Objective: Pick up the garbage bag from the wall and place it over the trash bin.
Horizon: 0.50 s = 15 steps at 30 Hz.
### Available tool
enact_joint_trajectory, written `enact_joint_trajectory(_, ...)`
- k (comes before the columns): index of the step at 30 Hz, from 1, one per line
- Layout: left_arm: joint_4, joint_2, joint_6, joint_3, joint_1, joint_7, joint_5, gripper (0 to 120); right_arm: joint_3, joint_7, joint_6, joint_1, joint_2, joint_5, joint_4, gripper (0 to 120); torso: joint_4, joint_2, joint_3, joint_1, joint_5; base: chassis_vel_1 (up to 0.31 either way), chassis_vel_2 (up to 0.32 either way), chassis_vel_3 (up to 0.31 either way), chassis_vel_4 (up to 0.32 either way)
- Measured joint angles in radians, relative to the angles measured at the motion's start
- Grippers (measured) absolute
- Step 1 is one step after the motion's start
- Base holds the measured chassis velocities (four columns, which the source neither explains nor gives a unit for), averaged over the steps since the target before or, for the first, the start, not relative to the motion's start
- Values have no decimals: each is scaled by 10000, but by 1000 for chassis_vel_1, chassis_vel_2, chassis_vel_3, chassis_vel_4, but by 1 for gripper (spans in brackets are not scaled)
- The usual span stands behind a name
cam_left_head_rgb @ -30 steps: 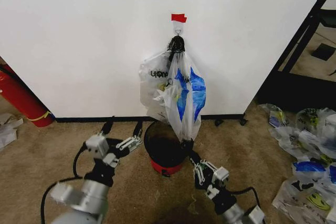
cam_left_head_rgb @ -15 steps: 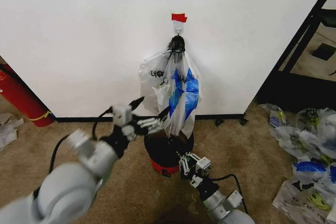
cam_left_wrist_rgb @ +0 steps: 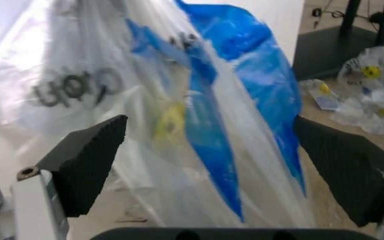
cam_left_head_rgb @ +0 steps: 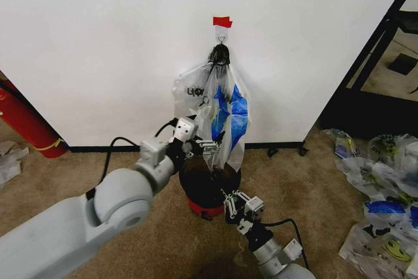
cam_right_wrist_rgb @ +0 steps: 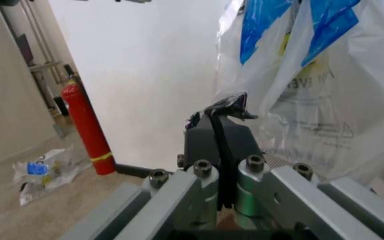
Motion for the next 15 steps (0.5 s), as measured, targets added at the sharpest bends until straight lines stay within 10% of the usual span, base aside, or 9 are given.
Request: enact_joint_trajectory(15,915,-560,372,907,-831,-492,404,72,321,4,68,-364,43,47,198,0,3,2,0,0,0,0,0,0,0)
